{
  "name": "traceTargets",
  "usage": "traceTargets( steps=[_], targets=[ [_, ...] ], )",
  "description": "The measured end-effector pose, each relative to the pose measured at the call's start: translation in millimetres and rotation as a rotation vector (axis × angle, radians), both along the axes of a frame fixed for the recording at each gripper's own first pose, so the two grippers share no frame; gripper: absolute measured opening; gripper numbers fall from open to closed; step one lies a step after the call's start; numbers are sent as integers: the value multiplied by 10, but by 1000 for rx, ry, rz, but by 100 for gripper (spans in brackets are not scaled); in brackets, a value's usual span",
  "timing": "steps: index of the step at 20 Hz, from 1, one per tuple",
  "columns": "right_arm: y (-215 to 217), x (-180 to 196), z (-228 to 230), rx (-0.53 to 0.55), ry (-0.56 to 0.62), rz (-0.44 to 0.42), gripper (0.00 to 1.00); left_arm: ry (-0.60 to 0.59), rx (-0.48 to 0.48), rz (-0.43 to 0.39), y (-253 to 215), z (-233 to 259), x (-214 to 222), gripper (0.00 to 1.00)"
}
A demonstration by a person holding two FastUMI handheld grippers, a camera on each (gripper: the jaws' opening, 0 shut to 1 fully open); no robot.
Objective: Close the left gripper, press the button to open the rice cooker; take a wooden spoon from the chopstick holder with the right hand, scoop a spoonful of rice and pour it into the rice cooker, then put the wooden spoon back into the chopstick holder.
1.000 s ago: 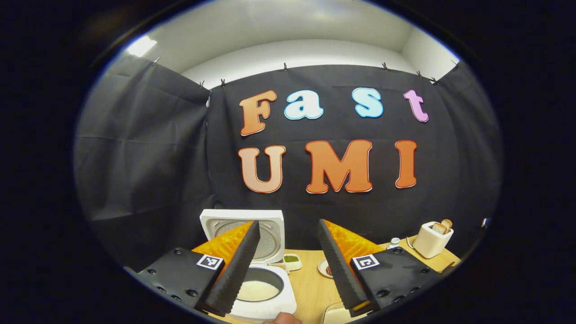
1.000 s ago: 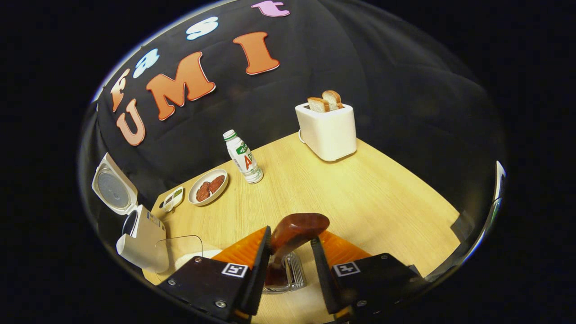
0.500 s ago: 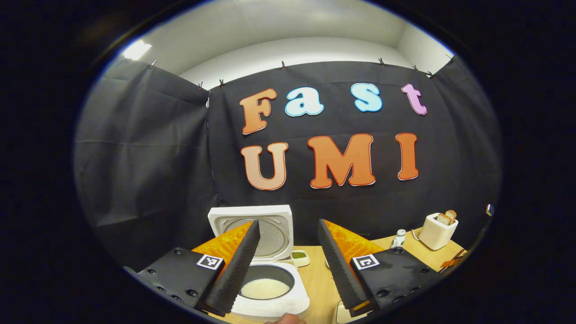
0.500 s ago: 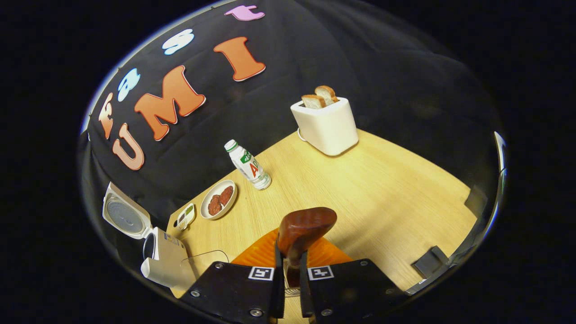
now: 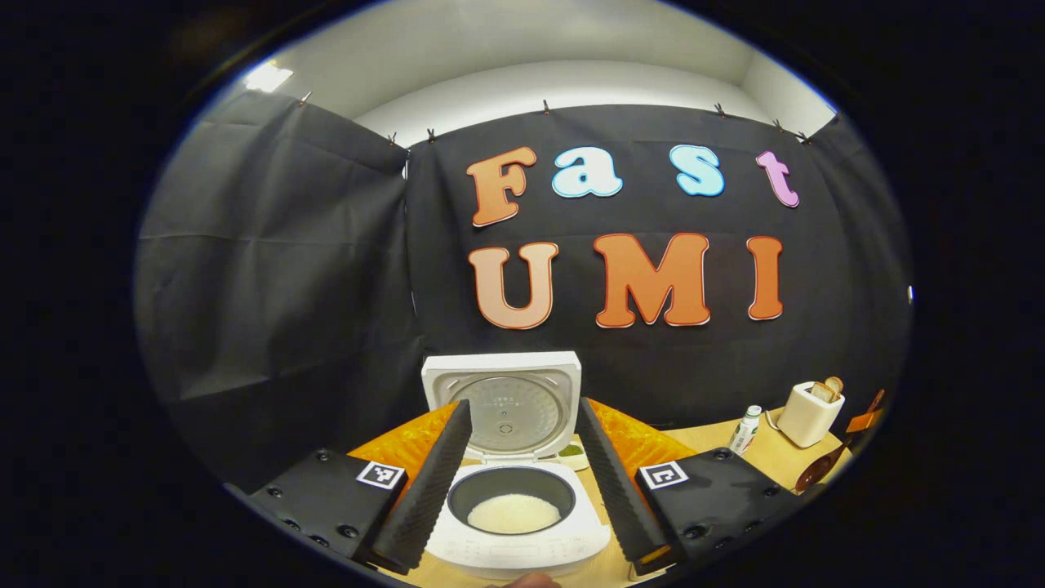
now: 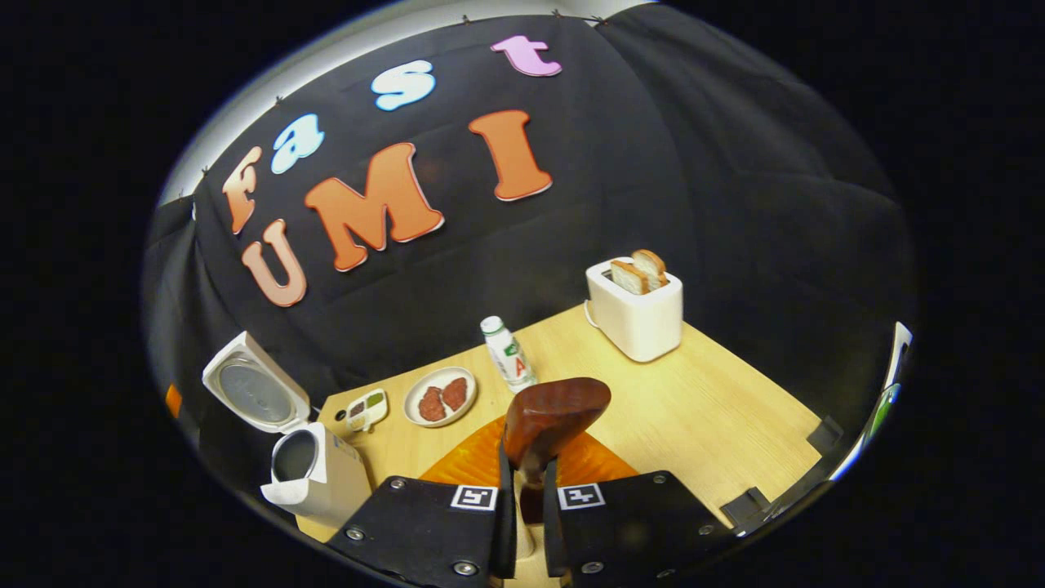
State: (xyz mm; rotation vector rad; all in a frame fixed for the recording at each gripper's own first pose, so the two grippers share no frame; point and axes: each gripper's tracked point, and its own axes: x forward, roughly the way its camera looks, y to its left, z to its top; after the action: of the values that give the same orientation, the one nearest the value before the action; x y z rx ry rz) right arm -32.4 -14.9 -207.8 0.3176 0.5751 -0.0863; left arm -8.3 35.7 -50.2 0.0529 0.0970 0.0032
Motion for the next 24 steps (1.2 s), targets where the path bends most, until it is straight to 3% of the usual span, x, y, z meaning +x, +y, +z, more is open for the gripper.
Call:
traceTargets(
  steps=[4, 10, 16, 24],
  targets=[
    [624, 27, -208, -25, 20, 155, 13, 6, -11, 38, 267, -46, -22, 90],
    [1042, 56, -796, -258, 48, 334, 13, 28, 7, 108, 617, -111, -145, 90],
    [1248, 98, -1099, -481, -76, 422, 13, 37, 36, 174, 841, -137, -289, 90],
    [1264, -110, -1442, -482, -111, 437, 11, 83, 43, 206, 897, -247, -320, 90]
  ],
)
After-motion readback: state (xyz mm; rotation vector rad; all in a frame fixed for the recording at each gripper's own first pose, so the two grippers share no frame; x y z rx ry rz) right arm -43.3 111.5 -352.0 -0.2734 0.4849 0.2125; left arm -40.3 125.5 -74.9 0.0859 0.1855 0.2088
